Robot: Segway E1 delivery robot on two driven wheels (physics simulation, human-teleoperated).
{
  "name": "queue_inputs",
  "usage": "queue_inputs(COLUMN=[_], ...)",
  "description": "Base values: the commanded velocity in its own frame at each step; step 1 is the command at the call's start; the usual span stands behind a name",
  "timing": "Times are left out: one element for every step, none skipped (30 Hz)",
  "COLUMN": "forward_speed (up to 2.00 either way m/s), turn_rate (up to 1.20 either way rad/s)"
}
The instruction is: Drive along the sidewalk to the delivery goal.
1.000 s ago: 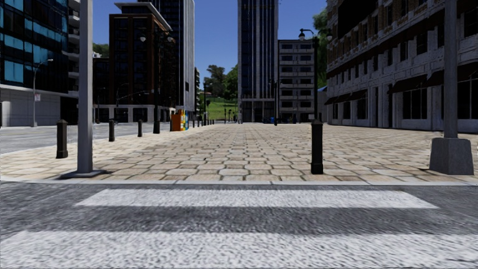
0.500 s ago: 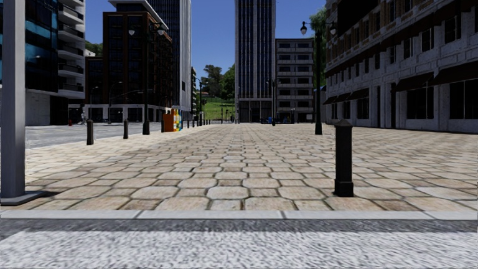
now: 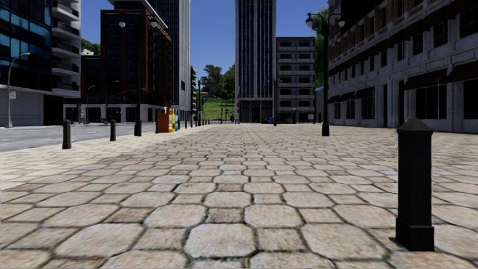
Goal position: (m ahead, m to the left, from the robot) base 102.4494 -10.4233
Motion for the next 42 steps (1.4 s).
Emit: queue_inputs(forward_speed=[1.92,1.92,1.85,1.83,1.83,1.82,1.82,1.82,1.79,1.73,1.66,1.66,1.62,1.58,1.53,1.53,1.53,1.52,1.52,1.52,1.52,1.52,1.52,1.52,1.52,1.52,1.52,1.52,1.52,1.52,1.52,1.52,1.52,1.52,1.52,1.52,1.52,1.52,1.52,1.52,1.52,1.52], turn_rate=[0.0,0.0,0.0,0.0,0.0,0.0,0.0,0.0,0.0,0.0,0.0,0.0,0.0,0.0,0.0,0.0,0.0,0.0,0.0,0.0,0.0,0.0,0.0,0.0,0.0,0.0,0.0,0.0,0.0,0.0,0.0,0.0,0.0,0.0,0.0,0.0,0.0,0.0,0.0,0.0,0.0,0.0])
